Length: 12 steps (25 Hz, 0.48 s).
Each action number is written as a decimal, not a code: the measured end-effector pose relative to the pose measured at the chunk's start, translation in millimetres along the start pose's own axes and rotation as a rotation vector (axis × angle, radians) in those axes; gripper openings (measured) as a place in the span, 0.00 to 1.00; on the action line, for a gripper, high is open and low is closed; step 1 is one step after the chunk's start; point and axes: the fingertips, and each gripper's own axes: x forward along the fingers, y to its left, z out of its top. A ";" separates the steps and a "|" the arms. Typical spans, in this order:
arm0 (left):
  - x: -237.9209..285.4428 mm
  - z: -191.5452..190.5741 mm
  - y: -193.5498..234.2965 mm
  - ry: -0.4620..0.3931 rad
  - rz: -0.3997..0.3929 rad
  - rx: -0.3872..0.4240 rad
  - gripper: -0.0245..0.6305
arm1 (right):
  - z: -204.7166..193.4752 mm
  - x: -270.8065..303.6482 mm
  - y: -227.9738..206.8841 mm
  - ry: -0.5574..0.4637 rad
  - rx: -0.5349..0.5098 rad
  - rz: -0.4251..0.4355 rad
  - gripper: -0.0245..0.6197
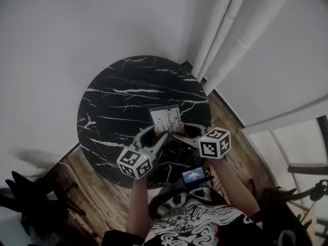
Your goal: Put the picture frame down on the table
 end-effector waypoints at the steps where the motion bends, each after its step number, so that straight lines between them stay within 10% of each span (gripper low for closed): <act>1: 1.3 -1.1 3.6 0.008 0.007 0.002 0.35 | -0.2 3.6 -2.7 0.004 0.005 0.000 0.39; 12: 5.9 -19.8 38.8 0.063 0.079 -0.047 0.35 | -9.4 36.7 -25.0 0.096 -0.010 -0.044 0.39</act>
